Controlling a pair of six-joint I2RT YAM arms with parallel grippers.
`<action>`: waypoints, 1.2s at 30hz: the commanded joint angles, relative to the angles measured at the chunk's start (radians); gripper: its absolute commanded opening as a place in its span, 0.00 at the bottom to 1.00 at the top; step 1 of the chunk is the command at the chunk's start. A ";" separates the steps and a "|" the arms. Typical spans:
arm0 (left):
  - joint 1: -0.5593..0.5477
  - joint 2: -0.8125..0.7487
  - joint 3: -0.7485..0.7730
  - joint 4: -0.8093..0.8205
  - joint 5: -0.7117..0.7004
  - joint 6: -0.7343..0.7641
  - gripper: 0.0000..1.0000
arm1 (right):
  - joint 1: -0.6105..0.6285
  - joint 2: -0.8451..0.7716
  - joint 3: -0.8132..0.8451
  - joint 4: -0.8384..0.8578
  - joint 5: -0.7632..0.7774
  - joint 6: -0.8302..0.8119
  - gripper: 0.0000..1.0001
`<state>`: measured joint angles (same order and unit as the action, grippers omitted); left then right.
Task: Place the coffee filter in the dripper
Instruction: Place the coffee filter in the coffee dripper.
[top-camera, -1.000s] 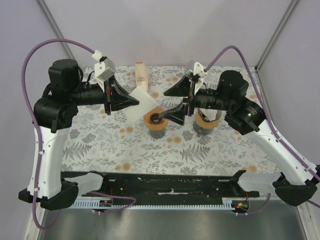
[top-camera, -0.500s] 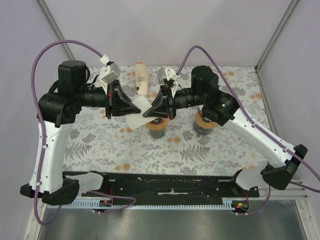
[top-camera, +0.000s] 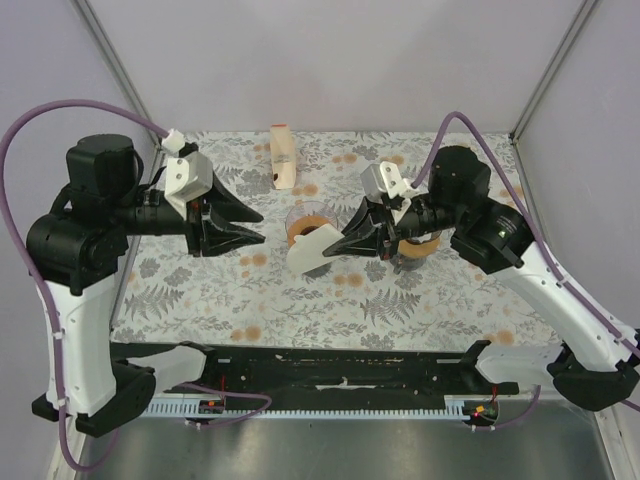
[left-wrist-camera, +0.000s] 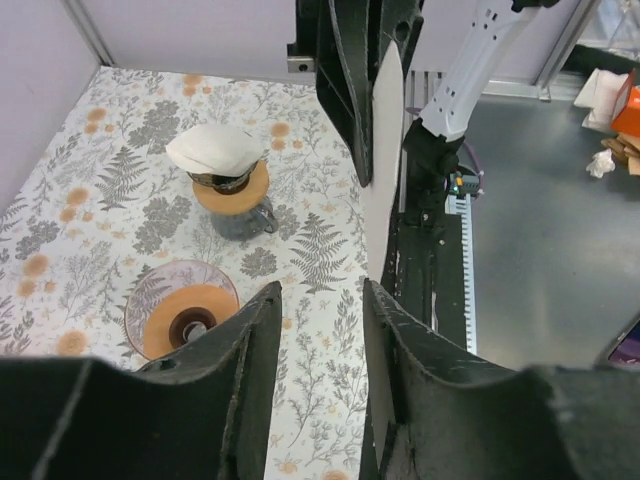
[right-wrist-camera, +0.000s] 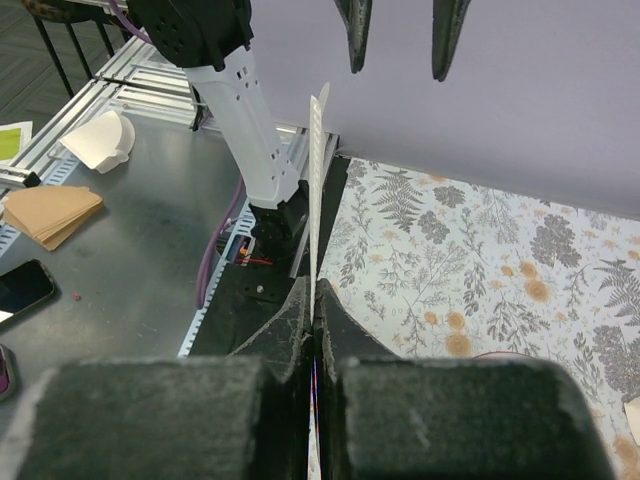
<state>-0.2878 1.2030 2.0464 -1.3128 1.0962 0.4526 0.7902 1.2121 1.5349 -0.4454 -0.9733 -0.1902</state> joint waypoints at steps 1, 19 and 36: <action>-0.002 -0.020 -0.063 -0.042 0.031 0.087 0.43 | 0.001 0.004 0.010 -0.026 -0.030 -0.026 0.00; -0.063 -0.097 -0.224 0.303 0.133 -0.313 0.48 | 0.035 0.063 0.047 -0.029 -0.010 -0.009 0.00; -0.085 -0.111 -0.281 0.369 0.060 -0.404 0.13 | 0.044 0.090 0.073 -0.032 0.013 -0.009 0.00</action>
<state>-0.3683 1.1049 1.7691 -0.9924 1.1576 0.1066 0.8295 1.3033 1.5631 -0.4877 -0.9672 -0.2024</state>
